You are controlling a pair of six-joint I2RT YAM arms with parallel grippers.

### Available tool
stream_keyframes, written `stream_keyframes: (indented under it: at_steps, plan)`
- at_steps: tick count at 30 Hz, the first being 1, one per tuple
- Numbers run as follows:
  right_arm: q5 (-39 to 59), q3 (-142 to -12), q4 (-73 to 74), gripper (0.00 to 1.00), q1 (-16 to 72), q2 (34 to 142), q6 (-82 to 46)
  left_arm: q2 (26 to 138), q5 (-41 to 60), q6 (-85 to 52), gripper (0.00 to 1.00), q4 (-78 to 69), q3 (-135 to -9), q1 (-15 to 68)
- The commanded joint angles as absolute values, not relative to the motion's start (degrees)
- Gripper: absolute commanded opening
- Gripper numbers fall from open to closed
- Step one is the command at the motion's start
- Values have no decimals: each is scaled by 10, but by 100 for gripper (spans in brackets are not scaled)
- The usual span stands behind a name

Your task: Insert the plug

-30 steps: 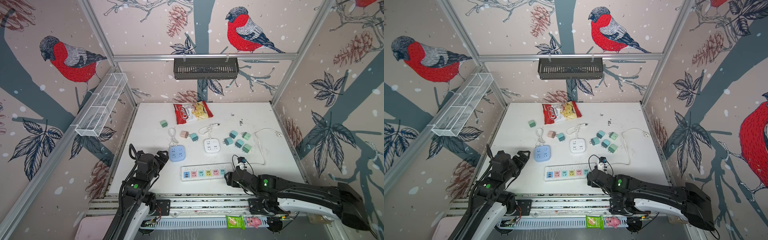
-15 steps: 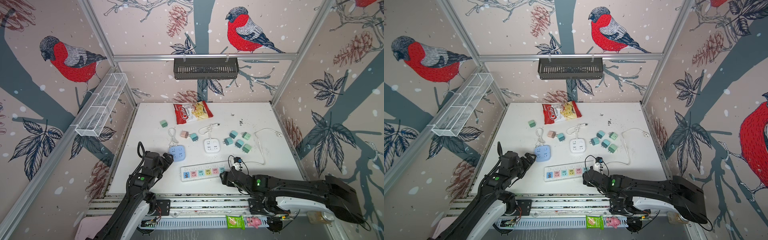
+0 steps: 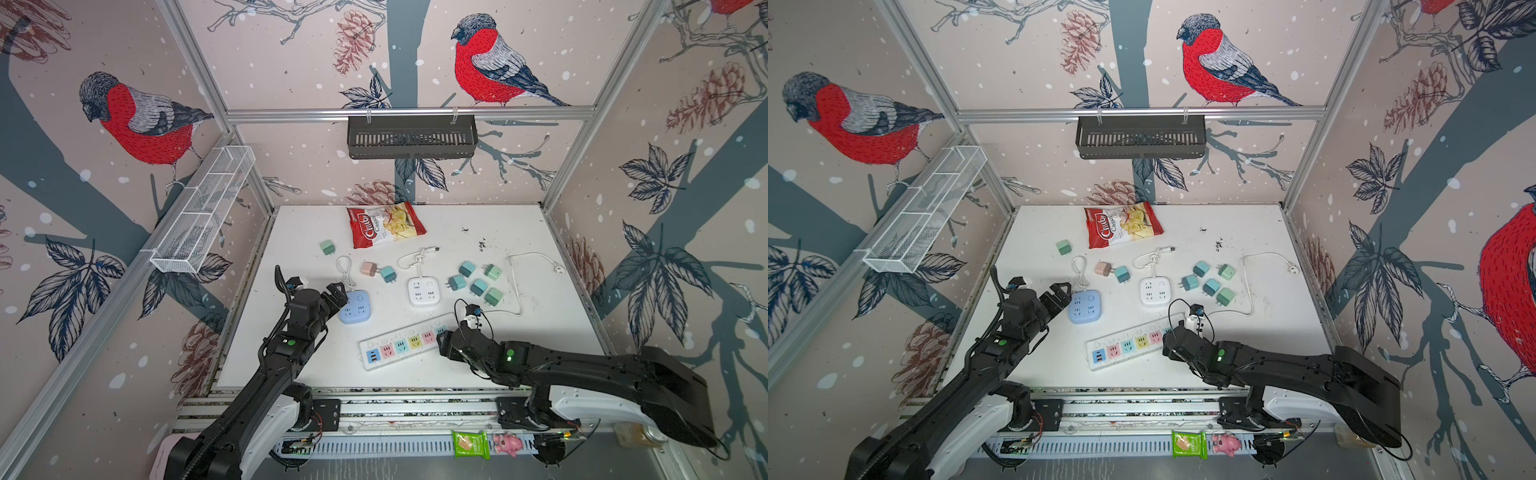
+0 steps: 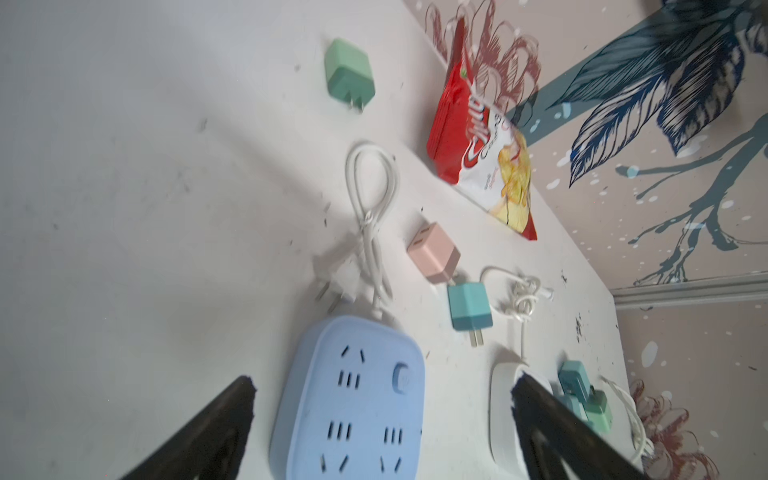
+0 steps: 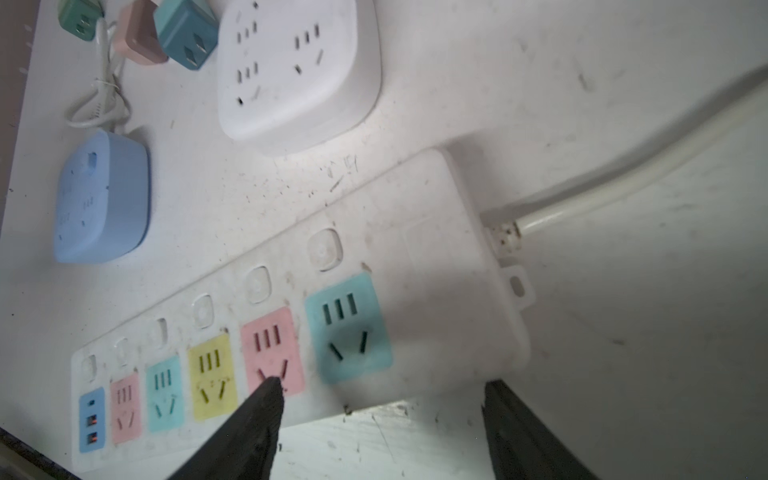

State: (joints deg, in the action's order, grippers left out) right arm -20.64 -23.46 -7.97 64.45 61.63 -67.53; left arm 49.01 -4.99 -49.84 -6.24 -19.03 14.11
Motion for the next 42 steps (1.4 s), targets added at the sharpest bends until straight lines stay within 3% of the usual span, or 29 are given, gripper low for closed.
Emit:
stream_keyframes:
  at_steps: [1,4,9,14,19,24,29,42]
  plan:
    - [-294,-260,-193,80,639,562,-676,553,-120,-454,97,-205,-215,143]
    - [-308,-276,-193,83,603,509,-627,654,-124,-431,97,-280,-254,153]
    - [-211,-310,-152,82,451,525,-542,769,-141,-392,97,-421,-281,182]
    - [-141,-342,-97,78,355,608,-495,878,-156,-335,97,-442,-370,210]
    - [-126,-394,-75,78,328,709,-474,960,-148,-190,97,-691,-358,251]
    - [-89,-451,-63,75,312,813,-464,1044,-161,-198,97,-517,-520,251]
    - [-81,-494,-59,72,308,883,-451,1094,-136,-178,97,-518,-582,252]
    - [-74,-504,-30,71,289,933,-436,1194,-178,-141,98,-438,-737,261]
